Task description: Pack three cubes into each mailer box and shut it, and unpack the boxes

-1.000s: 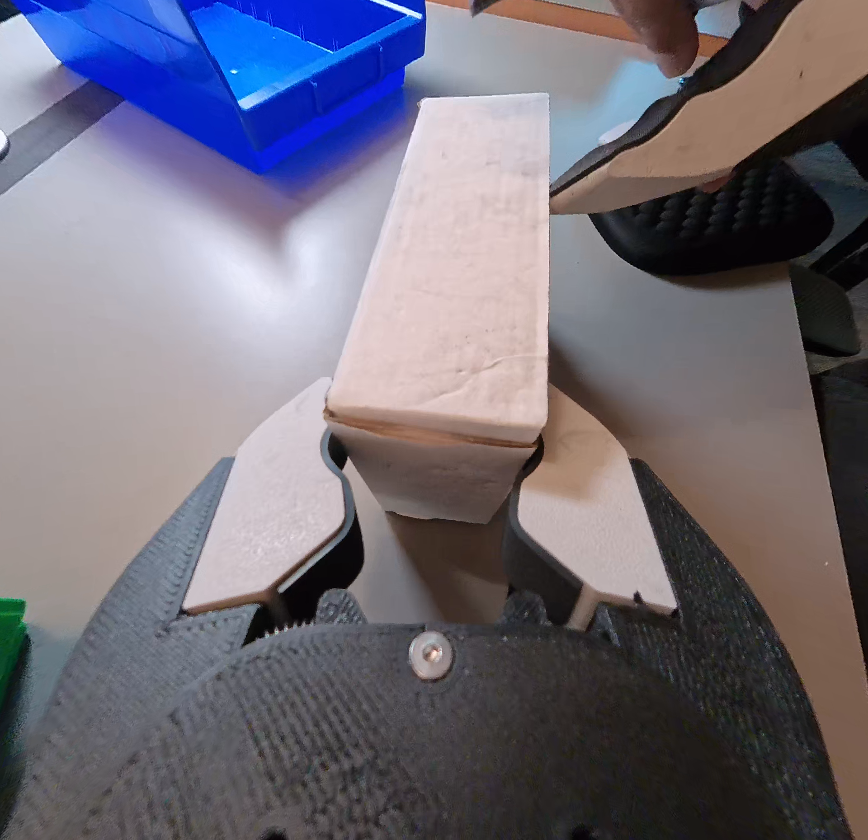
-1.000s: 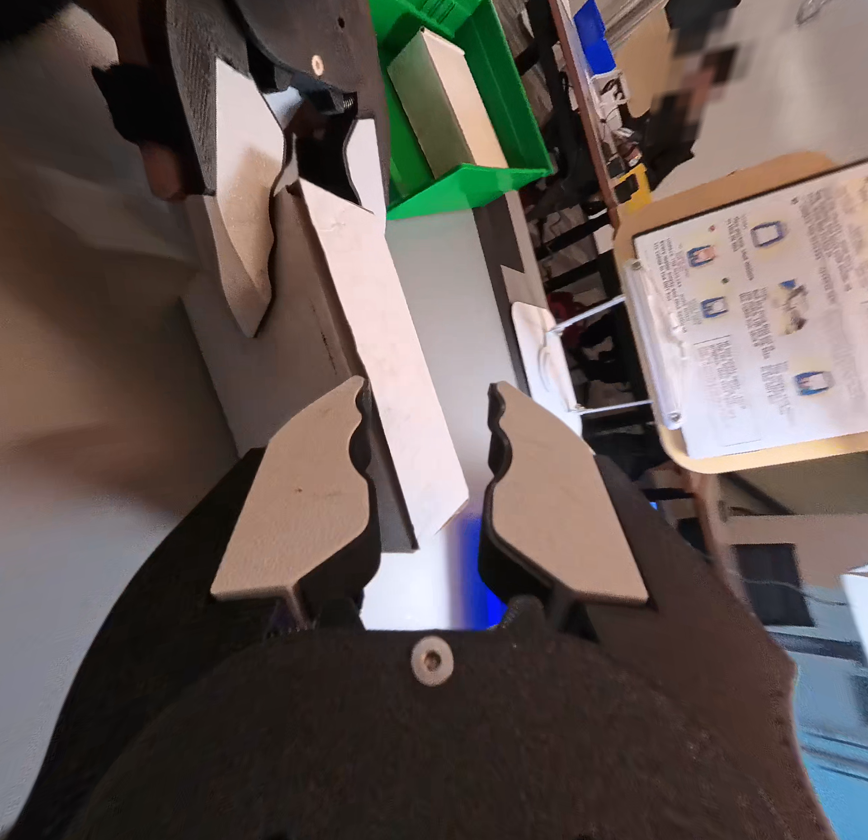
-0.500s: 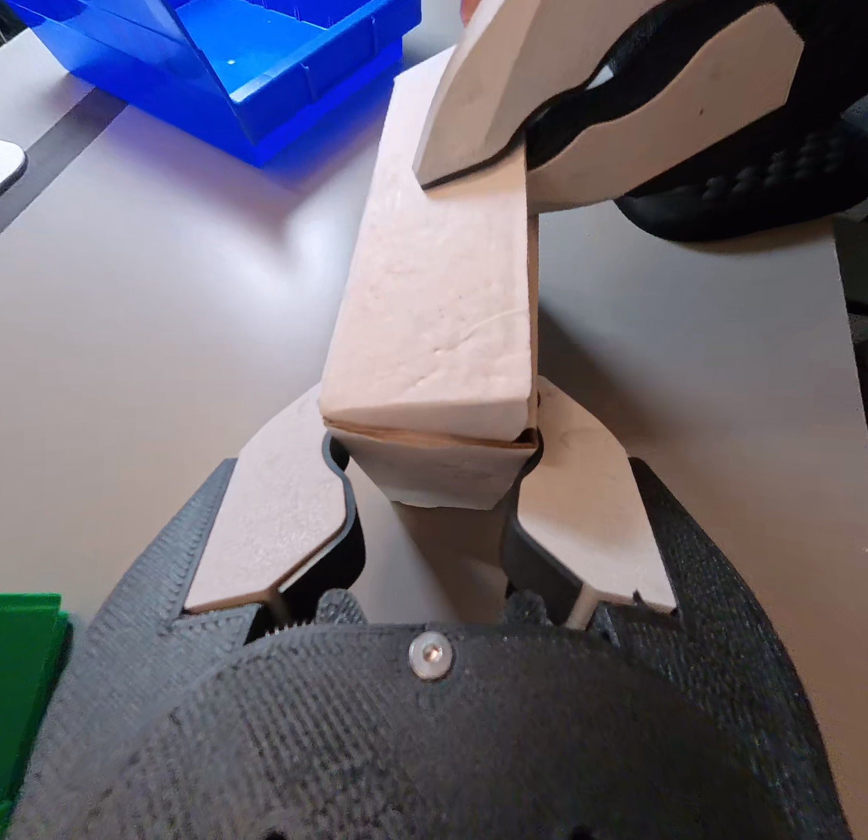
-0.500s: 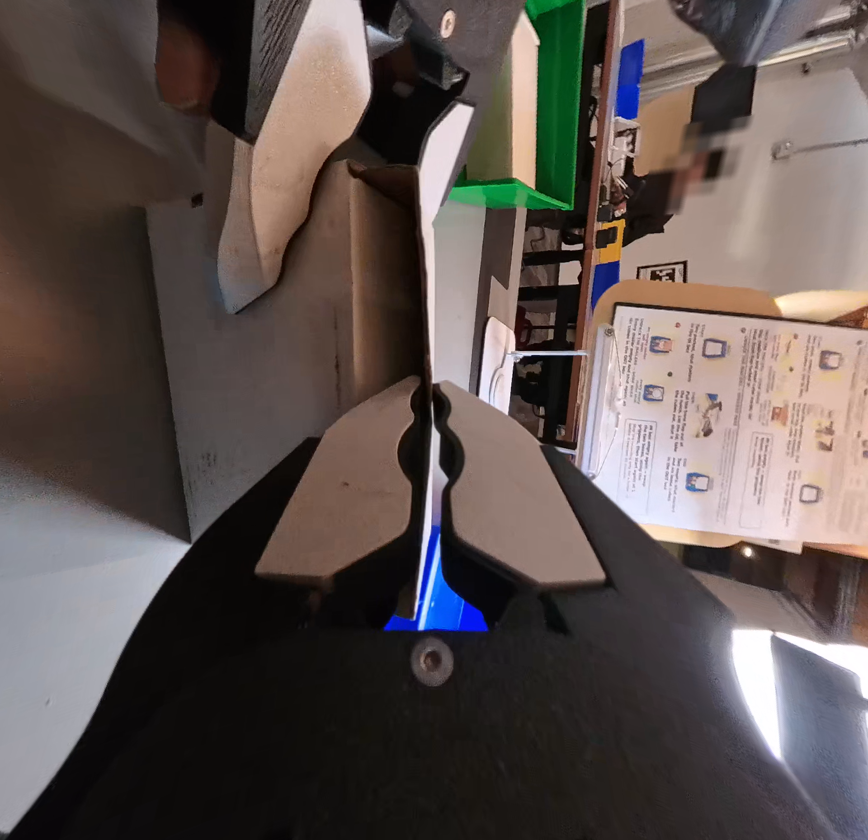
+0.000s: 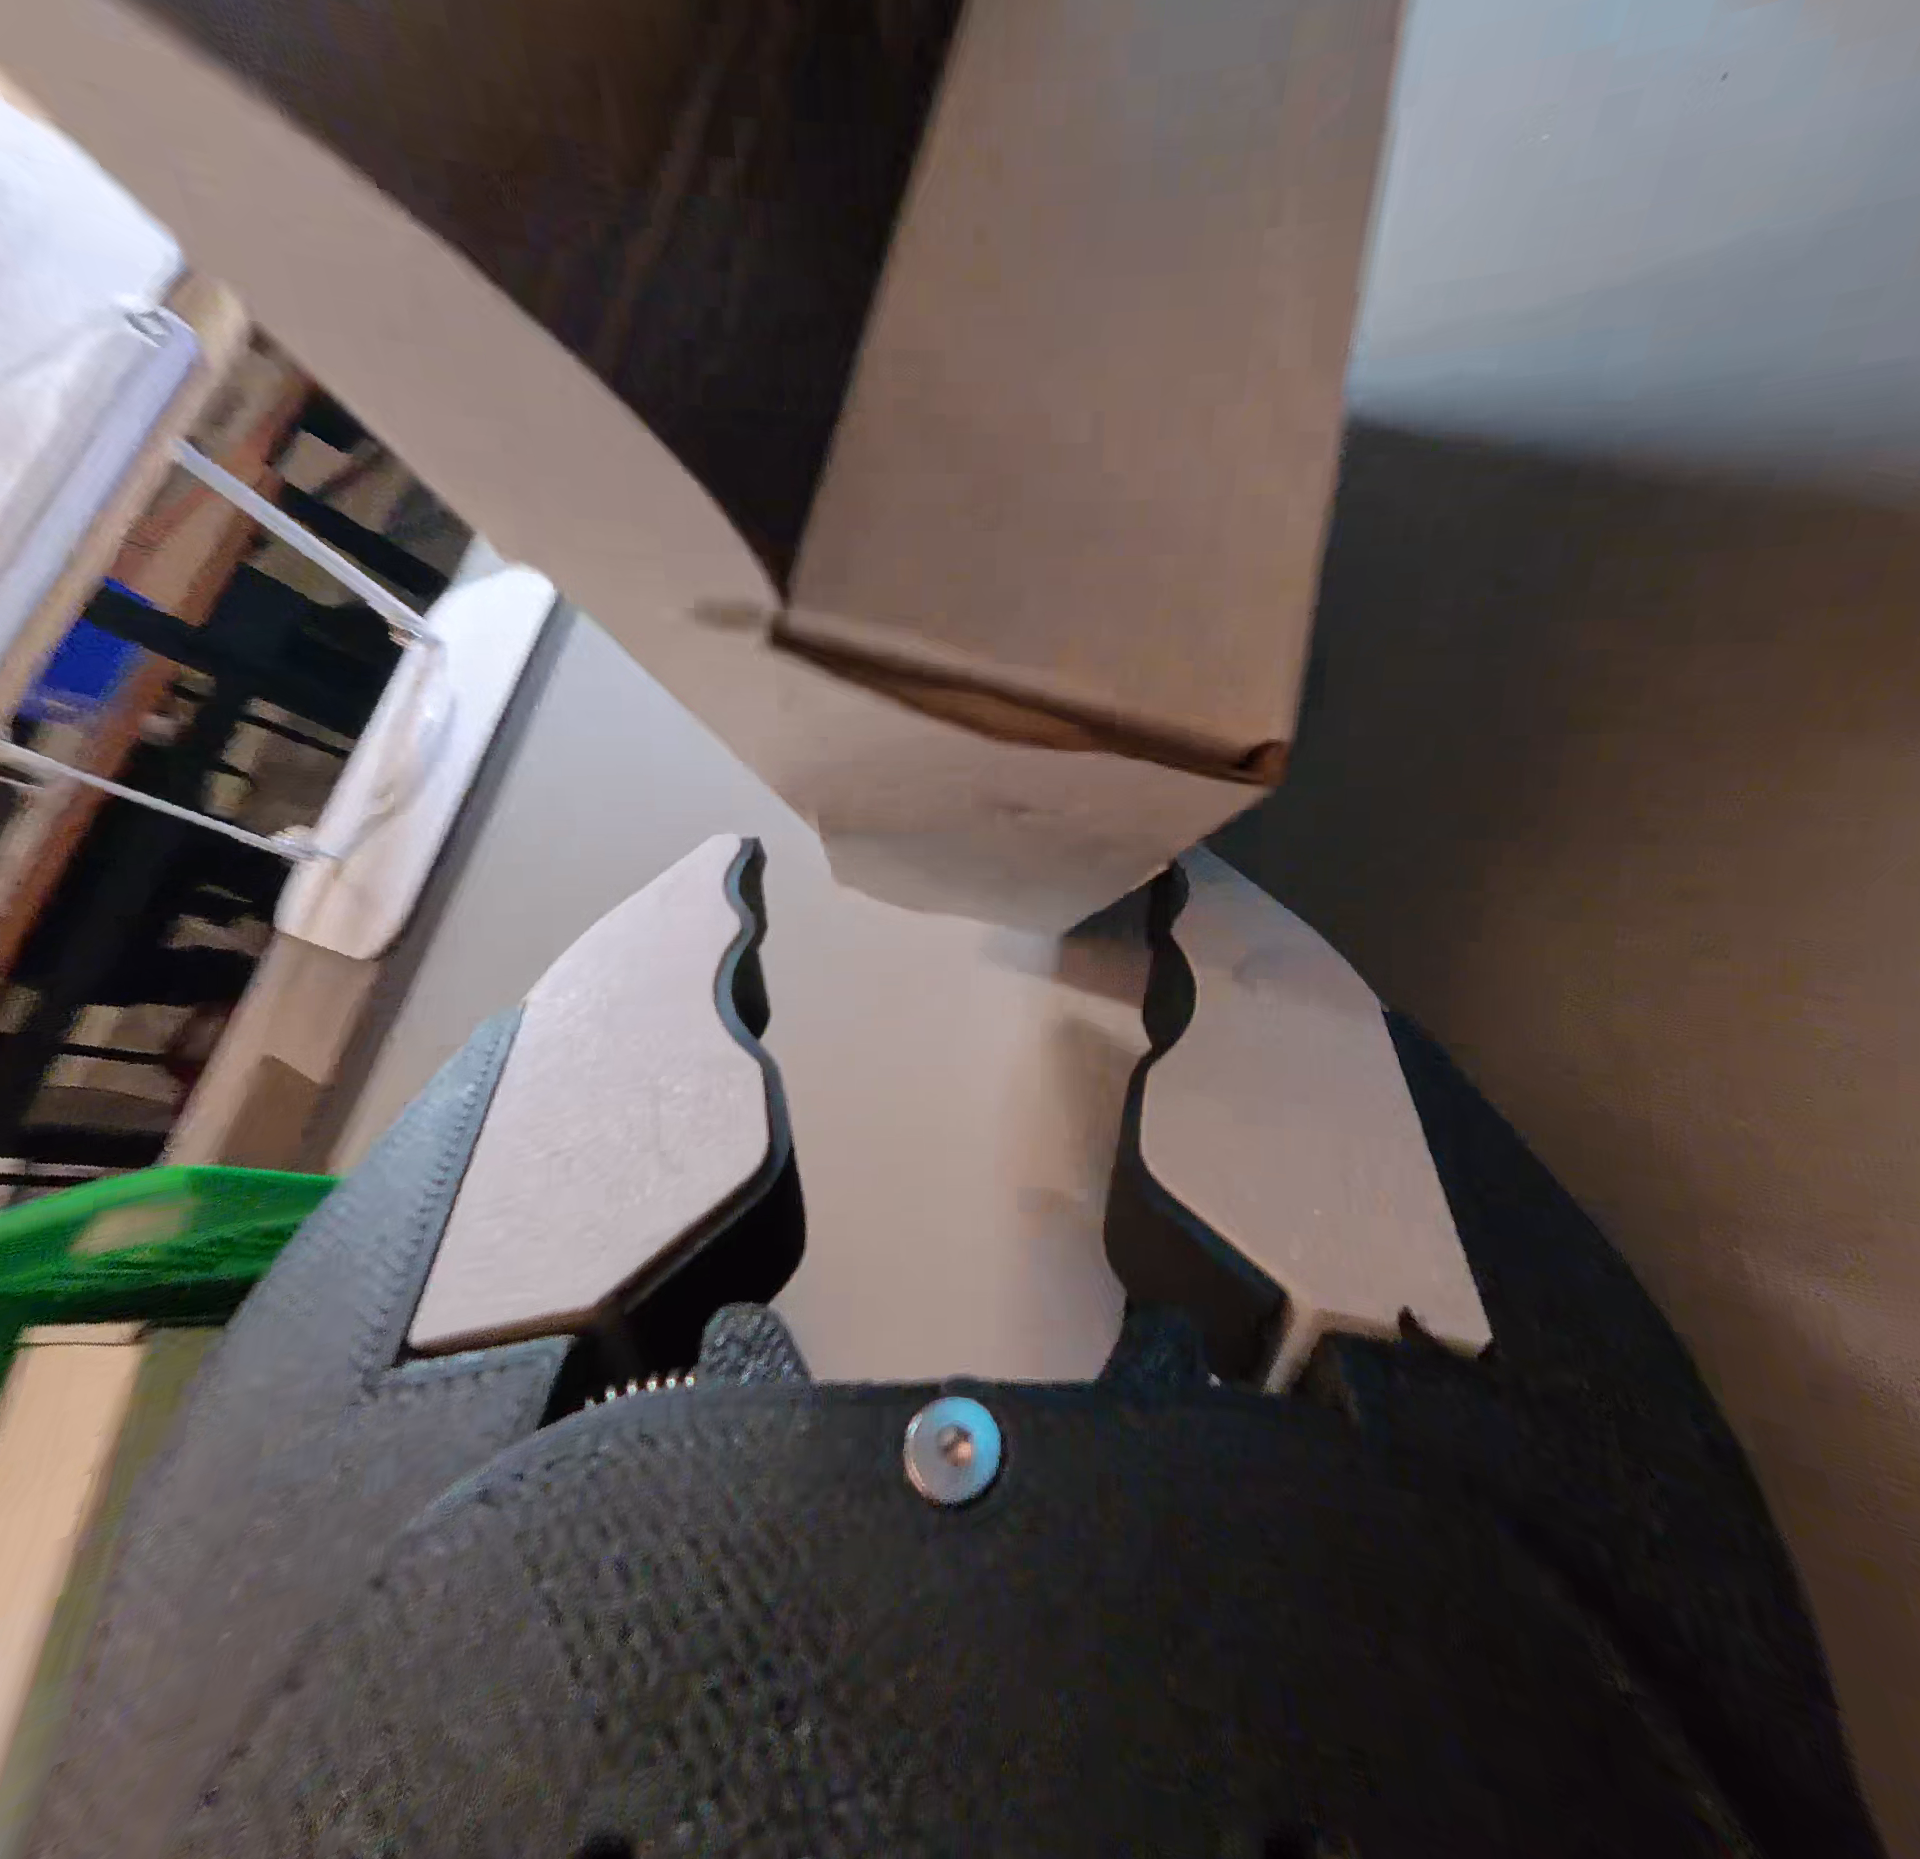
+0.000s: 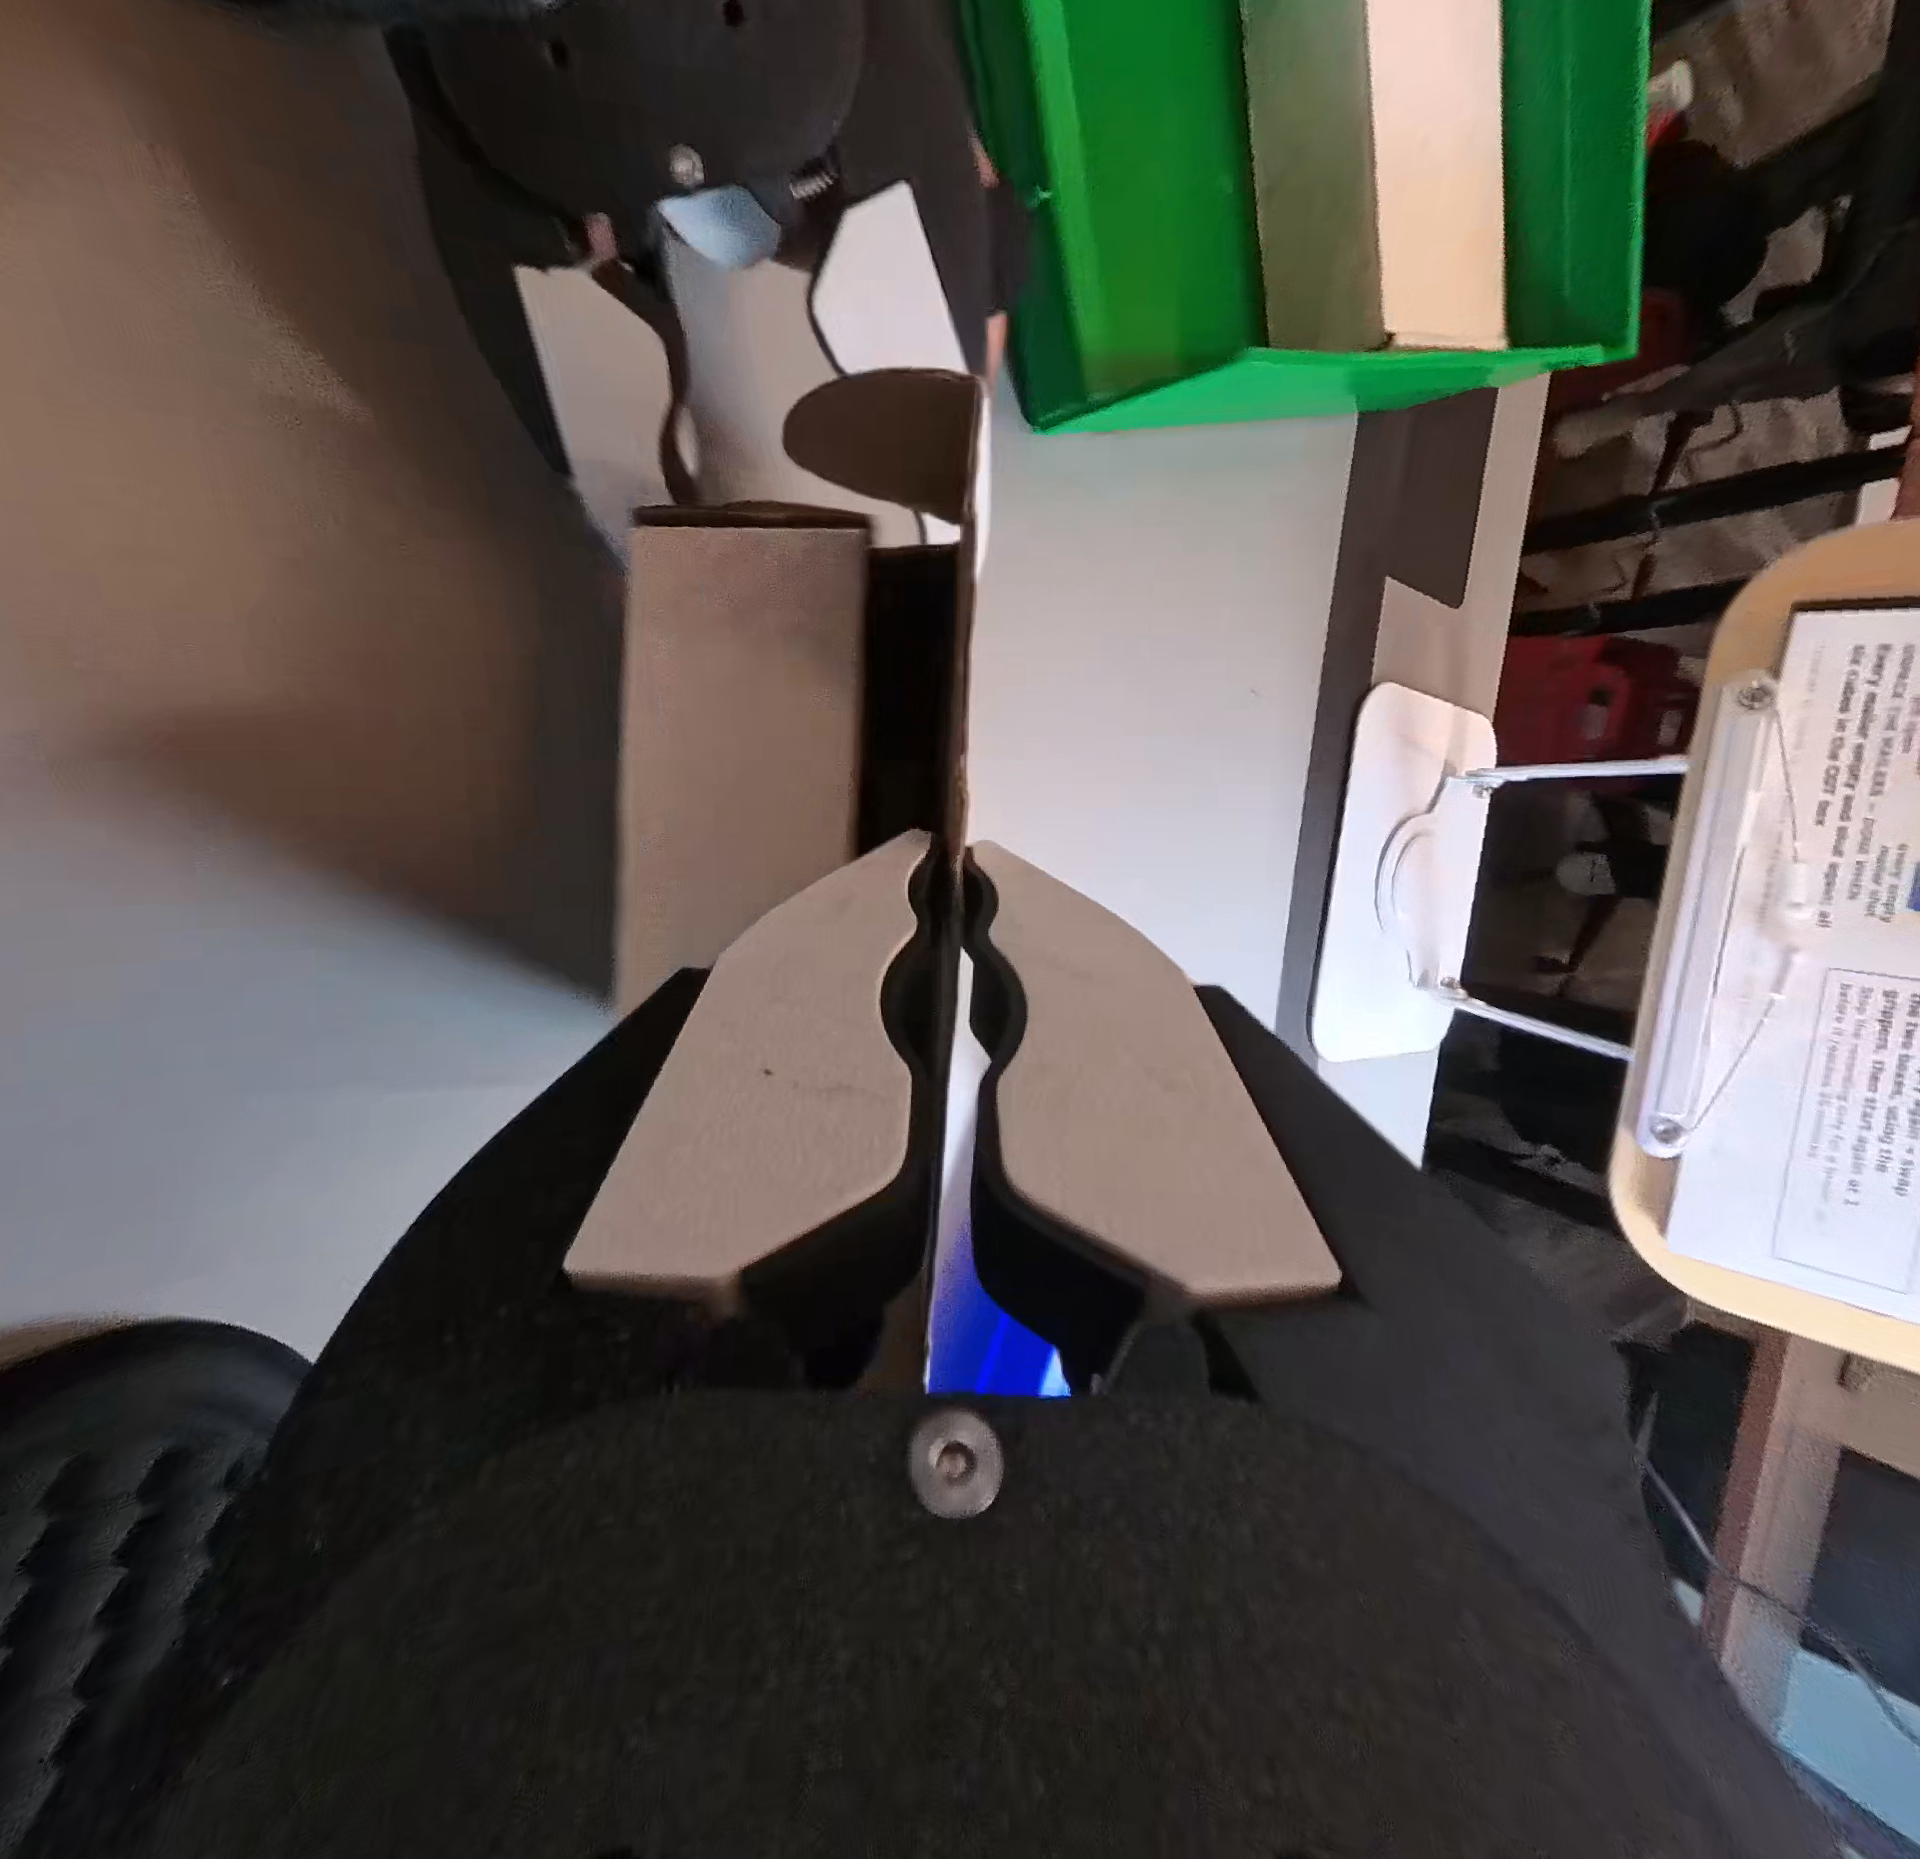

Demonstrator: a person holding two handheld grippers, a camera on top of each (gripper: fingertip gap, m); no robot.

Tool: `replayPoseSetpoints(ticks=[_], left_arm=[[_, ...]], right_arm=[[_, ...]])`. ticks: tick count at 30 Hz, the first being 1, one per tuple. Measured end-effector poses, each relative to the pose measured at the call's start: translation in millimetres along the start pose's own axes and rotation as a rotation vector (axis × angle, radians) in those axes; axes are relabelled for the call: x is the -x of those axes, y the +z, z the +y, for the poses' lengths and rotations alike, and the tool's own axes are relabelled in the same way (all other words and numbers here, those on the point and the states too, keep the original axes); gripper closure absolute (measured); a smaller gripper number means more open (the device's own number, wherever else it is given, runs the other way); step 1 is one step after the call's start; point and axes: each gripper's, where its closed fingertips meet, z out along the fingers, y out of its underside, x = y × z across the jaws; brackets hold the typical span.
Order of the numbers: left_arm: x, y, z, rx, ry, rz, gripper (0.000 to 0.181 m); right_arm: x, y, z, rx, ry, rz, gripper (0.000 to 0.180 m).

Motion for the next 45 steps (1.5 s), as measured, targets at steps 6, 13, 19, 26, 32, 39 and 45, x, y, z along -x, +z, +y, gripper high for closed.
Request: replayPoseSetpoints(ticks=[6, 13, 19, 26, 32, 39, 45], left_arm=[[-21.9, -22.3, -15.9, -0.131, -0.426, 0.400, 0.098], [-18.6, -43.7, -39.4, -0.279, -0.521, 0.472, 0.121], [-24.7, -39.0, -43.6, -0.232, -0.403, 0.364, 0.140], [-35.8, -39.0, -37.3, -0.190, -0.216, 0.311, 0.145], [-53.1, -39.7, -24.3, -0.110, -0.125, 0.379, 0.153], [-46.7, -46.8, -38.0, -0.181, -0.149, 0.365, 0.155], [-58.4, -39.0, -31.9, -0.124, -0.123, 0.399, 0.151]], right_arm=[[-16.1, -0.8, 8.8, 0.018, 0.070, 0.070, 0.178], [-19.6, -5.6, 14.0, 0.035, 0.107, 0.104, 0.178], [-22.2, -9.7, 10.5, 0.019, 0.155, 0.067, 0.178], [-32.2, -11.4, 12.2, 0.017, 0.255, 0.001, 0.177], [-40.6, -12.1, 13.7, 0.031, 0.298, -0.033, 0.177], [-56.1, -1.4, 27.2, 0.082, 0.310, -0.039, 0.178], [-71.5, 21.1, 44.9, 0.134, 0.303, -0.036, 0.178]])
